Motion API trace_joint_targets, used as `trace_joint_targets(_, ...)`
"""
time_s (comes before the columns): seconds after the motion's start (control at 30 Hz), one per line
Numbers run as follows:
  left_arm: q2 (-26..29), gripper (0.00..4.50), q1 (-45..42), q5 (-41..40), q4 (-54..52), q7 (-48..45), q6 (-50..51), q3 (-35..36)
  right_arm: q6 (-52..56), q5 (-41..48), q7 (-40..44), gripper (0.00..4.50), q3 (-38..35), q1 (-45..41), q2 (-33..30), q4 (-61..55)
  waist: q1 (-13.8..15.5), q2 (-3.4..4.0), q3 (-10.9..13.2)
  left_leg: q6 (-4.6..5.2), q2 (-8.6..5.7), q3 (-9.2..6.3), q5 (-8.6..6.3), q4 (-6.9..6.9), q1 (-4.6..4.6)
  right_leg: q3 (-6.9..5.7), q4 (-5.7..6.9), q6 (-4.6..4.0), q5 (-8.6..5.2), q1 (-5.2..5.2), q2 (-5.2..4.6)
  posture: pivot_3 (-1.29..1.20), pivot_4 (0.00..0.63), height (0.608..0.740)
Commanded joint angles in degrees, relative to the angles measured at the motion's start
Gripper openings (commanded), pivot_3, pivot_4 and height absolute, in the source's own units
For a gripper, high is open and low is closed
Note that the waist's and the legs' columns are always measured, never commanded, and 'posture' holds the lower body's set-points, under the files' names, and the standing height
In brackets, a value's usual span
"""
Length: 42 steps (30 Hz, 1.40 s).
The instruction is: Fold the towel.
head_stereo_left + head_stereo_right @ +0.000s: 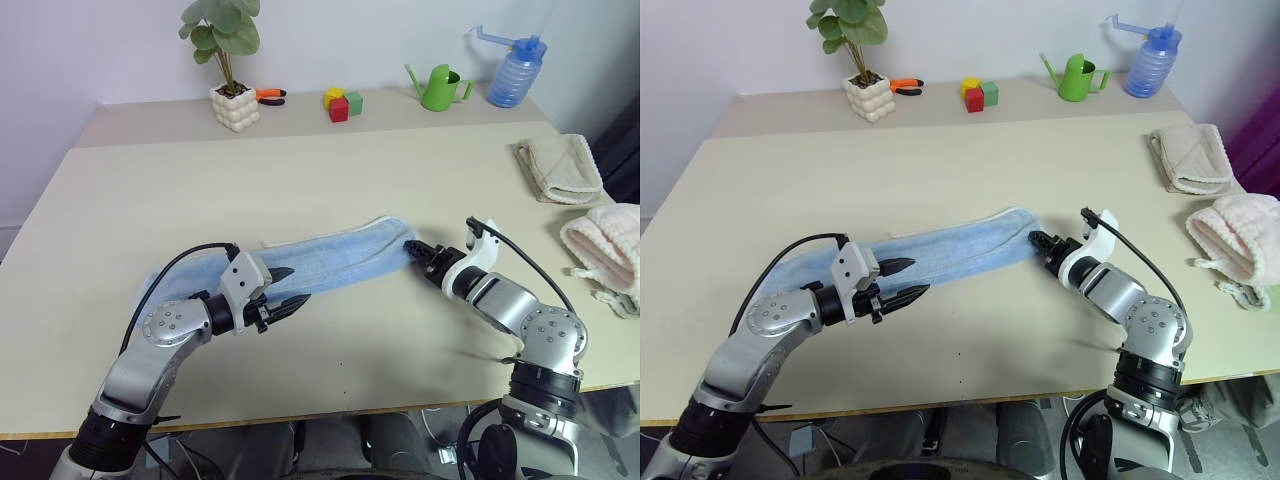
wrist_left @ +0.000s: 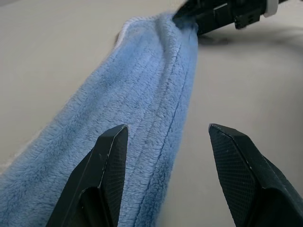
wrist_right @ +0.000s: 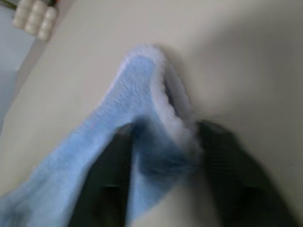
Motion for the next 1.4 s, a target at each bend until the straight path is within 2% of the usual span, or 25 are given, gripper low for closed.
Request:
trace_joint_targets(0.03,0.12,2.75,0.27,0.07,-1.54,0.1,-0.99,1.07,0.06,1.21,0.32,0.05,0.12,0.06,-0.08,-1.74,0.04,-0.03,-0.02,0.0,0.0,0.0,0.0,-0.01,0.01,0.0,-0.02,0.0,0.0,0.01,0.0,0.0,0.15,0.732)
trace_joint_targets(0.2,0.01,2.75,-0.27,0.2,-0.97,-0.03,-1.22,0.86,0.13,2.6,0.45,0.05,-1.6,1.52,-2.11,-4.31,0.24,-0.01,0.0,0.0,-0.04,-0.01,0.0,-0.01,-0.01,-0.01,-0.04,0.01,0.0,0.03,-0.05,0.0,0.15,0.732)
trace_joint_targets(0.33,0.11,2.75,-0.46,0.19,-1.02,-0.19,-1.16,0.93,-0.47,3.88,0.69,0.05,-5.48,2.4,-6.83,-4.72,0.37,0.02,0.02,0.01,-0.07,0.0,0.0,-0.02,-0.03,-0.01,-0.07,0.02,-0.01,0.02,-0.1,0.0,0.15,0.732)
trace_joint_targets(0.47,0.29,2.75,-0.82,-0.03,-1.73,-0.44,-0.46,0.65,-0.65,3.98,3.61,0.05,-9.21,3.07,-14.58,-3.7,0.3,0.03,0.03,0.01,-0.07,0.0,-0.01,-0.05,-0.03,-0.02,-0.08,0.04,-0.02,0.02,-0.1,0.0,0.15,0.732)
trace_joint_targets(0.57,0.1,2.75,-1.81,0.11,-1.53,-0.6,-0.08,0.02,-1.5,1.59,8.67,0.05,-8.17,3.47,-20.66,-4.49,0.29,0.02,0.04,0.02,-0.06,0.02,-0.01,-0.06,-0.03,-0.02,-0.1,0.06,-0.03,0.03,-0.11,0.0,0.15,0.732)
trace_joint_targets(0.73,-0.11,2.75,-3.11,0.55,0.41,-1.15,-0.65,-0.36,-4.75,-2.66,19.01,0.05,-0.28,2.98,-27.85,-11.4,0.04,0.08,0.09,0.02,-0.04,0.05,-0.01,-0.13,-0.01,-0.02,-0.11,0.08,-0.05,0.03,-0.1,0.0,0.15,0.732)
trace_joint_targets(0.87,-0.08,2.75,-3.39,0.78,2.04,-1.92,-1.55,-0.02,-6.12,-3.87,25.41,0.05,5.35,1.47,-30.52,-16.19,0.18,0.06,0.11,0.02,-0.03,0.07,-0.01,-0.17,-0.02,-0.02,-0.13,0.09,-0.06,0.02,-0.12,0.0,0.15,0.732)
trace_joint_targets(0.97,-0.35,2.75,-2.57,1.48,4.09,-2.34,-3.76,-0.03,-8.69,-11.11,31.75,0.05,18.63,-0.14,-33.22,-20.0,0.27,0.03,0.13,0.02,-0.06,0.06,-0.01,-0.16,-0.02,-0.02,-0.15,0.1,-0.06,0.02,-0.16,0.0,0.15,0.732)
trace_joint_targets(1.17,-0.88,2.75,-1.13,2.38,3.8,-1.49,-5.19,-0.07,-12.64,-22.72,35.49,0.05,34.36,-1.94,-31.92,-19.39,0.96,-0.1,0.19,0.02,-0.09,0.03,-0.01,-0.17,-0.06,-0.05,-0.21,0.11,-0.06,0.0,-0.22,0.0,0.15,0.732)
trace_joint_targets(1.4,-0.37,2.75,0.44,2.19,2.07,-0.95,-4.52,0.69,-14.86,-28.72,39.07,0.05,39.46,-2.68,-29.95,-19.19,1.6,-0.16,0.23,0.01,-0.09,0.01,-0.01,-0.17,-0.09,-0.05,-0.22,0.11,-0.06,-0.03,-0.22,0.0,0.15,0.732)
